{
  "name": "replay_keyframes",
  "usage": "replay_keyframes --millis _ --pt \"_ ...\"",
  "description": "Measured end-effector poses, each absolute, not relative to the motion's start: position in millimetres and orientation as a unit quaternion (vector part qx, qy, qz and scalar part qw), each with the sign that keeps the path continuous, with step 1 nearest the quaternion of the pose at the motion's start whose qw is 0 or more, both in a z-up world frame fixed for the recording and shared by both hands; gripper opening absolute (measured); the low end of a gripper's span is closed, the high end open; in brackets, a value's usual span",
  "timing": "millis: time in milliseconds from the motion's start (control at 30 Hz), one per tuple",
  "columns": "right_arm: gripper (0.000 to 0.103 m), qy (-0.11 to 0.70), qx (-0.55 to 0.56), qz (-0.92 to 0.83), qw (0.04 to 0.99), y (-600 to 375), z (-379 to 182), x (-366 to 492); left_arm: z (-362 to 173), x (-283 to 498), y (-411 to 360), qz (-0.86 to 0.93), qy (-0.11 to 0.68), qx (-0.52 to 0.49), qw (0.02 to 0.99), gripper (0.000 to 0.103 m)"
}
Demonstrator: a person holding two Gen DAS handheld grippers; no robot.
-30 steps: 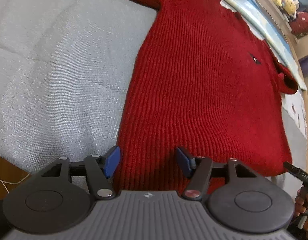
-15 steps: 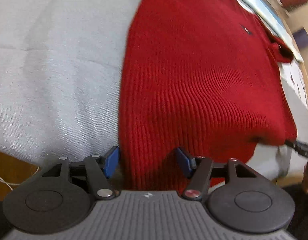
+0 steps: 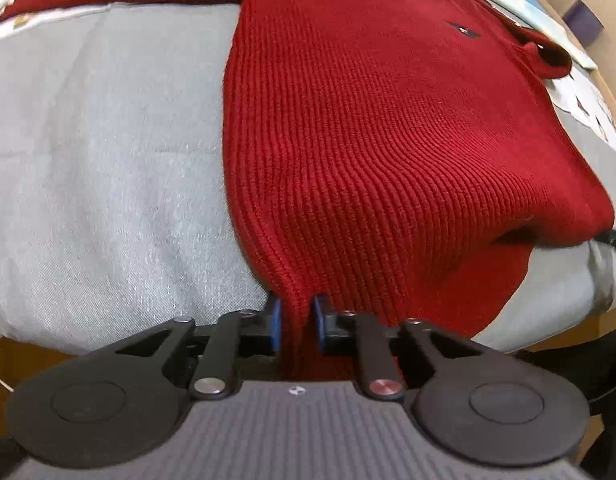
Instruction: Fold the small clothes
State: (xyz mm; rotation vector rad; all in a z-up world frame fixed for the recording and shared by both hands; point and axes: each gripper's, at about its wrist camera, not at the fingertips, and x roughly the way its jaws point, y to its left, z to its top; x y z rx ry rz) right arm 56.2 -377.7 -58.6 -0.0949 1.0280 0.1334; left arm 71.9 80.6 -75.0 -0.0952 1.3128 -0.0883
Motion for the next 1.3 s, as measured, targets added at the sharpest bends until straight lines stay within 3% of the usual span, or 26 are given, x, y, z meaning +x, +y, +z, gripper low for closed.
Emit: replay_keyframes --millis 33,100,133,233,400,467,633,733,767,800,833,867,967,1100,1133,1167,1200,1233,1267,1300 --pt "0.028 0.485 -0.037 0.061 0.872 -382 -56 56 -73 71 79 -0.042 0.607 -0.043 0.793 0.014" --pt "0.022 0.471 -0.019 0.062 0.88 -388 -51 53 -74 67 81 -0.045 0.598 -0.049 0.799 0.011" --pt "0.013 0.462 -0.012 0.064 0.885 -391 -47 51 -70 67 81 -0.046 0.592 -0.053 0.803 0.01" --pt "0.011 0.422 0.028 0.078 0.903 -400 -30 46 -62 59 90 -0.055 0.571 -0.065 0.816 0.009" --pt "0.006 0.256 0.244 0.133 0.926 -455 16 24 -34 49 108 -0.061 0.51 -0.128 0.848 0.008" --pt "0.0 0.222 0.279 0.108 0.928 -473 20 22 -31 49 123 -0.041 0.497 -0.169 0.85 0.007" --pt "0.0 0.415 0.222 -0.024 0.882 -474 -35 61 -52 59 118 -0.007 0.554 -0.133 0.822 0.007" --pt "0.009 0.439 0.192 -0.001 0.878 -458 -41 71 -58 62 113 -0.007 0.567 -0.118 0.815 0.008" --pt "0.03 0.444 0.191 0.008 0.876 -455 -42 72 -59 63 113 -0.007 0.569 -0.121 0.814 0.008" --pt "0.045 0.449 0.195 0.014 0.872 -451 -43 72 -60 64 114 -0.006 0.57 -0.124 0.812 0.009" --pt "0.069 0.458 0.195 0.019 0.867 -449 -45 72 -62 65 114 -0.005 0.575 -0.126 0.808 0.014" --pt "0.076 0.464 0.187 0.022 0.865 -447 -47 74 -62 64 120 -0.004 0.579 -0.128 0.805 0.022" --pt "0.076 0.51 0.137 0.019 0.849 -437 -62 71 -70 68 120 -0.002 0.595 -0.122 0.794 0.04" --pt "0.076 0.548 0.076 0.019 0.832 -415 -75 68 -81 70 115 -0.016 0.617 -0.105 0.78 0.042" --pt "0.07 0.547 0.065 0.027 0.834 -410 -74 67 -81 70 113 -0.02 0.617 -0.098 0.781 0.041" --pt "0.054 0.545 0.062 0.04 0.835 -406 -73 67 -80 70 111 -0.024 0.616 -0.093 0.782 0.039" --pt "0.045 0.543 0.065 0.053 0.835 -404 -71 66 -79 71 110 -0.027 0.614 -0.092 0.783 0.032" --pt "0.025 0.538 0.064 0.062 0.838 -402 -68 65 -78 74 108 -0.03 0.61 -0.091 0.786 0.011" --pt "0.008 0.528 0.059 0.06 0.845 -401 -65 64 -76 78 107 -0.031 0.603 -0.089 0.792 0.012" --pt "0.008 0.505 0.066 0.056 0.859 -403 -57 60 -71 77 108 -0.034 0.593 -0.092 0.8 0.012"
